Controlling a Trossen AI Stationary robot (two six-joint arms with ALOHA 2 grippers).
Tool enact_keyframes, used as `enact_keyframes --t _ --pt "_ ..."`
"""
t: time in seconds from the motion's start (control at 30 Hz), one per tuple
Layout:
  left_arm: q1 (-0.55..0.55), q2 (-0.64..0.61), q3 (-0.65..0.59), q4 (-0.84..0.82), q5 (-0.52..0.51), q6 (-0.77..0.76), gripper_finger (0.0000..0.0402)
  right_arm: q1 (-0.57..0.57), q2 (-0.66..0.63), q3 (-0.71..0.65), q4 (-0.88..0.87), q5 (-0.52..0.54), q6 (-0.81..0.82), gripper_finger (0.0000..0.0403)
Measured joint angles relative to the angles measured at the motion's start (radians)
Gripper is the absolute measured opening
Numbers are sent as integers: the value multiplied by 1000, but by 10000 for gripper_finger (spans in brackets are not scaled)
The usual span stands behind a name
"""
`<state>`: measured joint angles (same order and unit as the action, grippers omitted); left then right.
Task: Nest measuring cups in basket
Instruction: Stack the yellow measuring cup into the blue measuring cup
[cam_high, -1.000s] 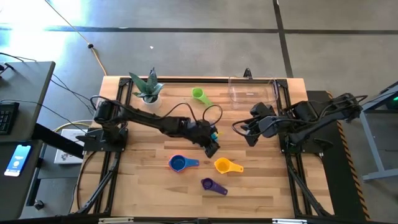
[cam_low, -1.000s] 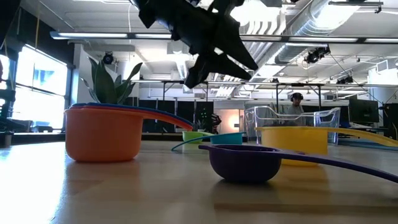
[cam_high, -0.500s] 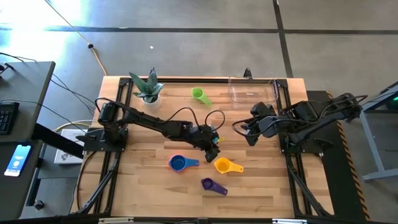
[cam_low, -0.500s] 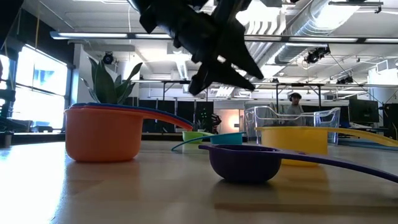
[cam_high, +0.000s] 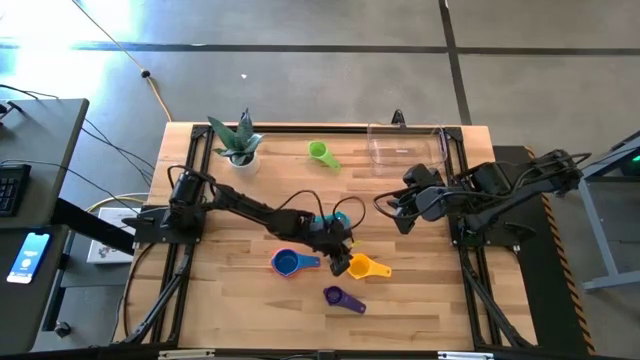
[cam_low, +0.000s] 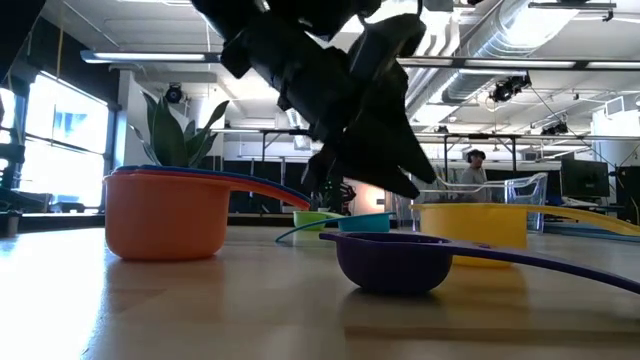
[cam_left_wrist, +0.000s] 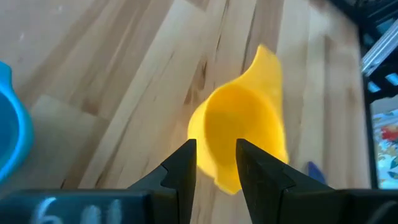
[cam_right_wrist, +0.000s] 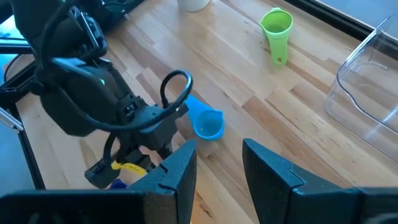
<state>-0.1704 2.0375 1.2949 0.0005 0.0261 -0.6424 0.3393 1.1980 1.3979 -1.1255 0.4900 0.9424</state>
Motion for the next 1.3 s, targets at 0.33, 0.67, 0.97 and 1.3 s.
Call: enact_keyframes --t 0.33,0.67,0.97,1.3 --pt "-6 2 0 3 -41 26 102 0 0 0 0 13 0 121" --pt "-29 35 0 25 -35 18 102 0 0 0 0 15 0 121" --pt "-27 61 1 27 -27 15 102 0 0 0 1 16 3 121" --pt "-27 68 1 13 -28 7 84 0 0 0 1 16 3 121"
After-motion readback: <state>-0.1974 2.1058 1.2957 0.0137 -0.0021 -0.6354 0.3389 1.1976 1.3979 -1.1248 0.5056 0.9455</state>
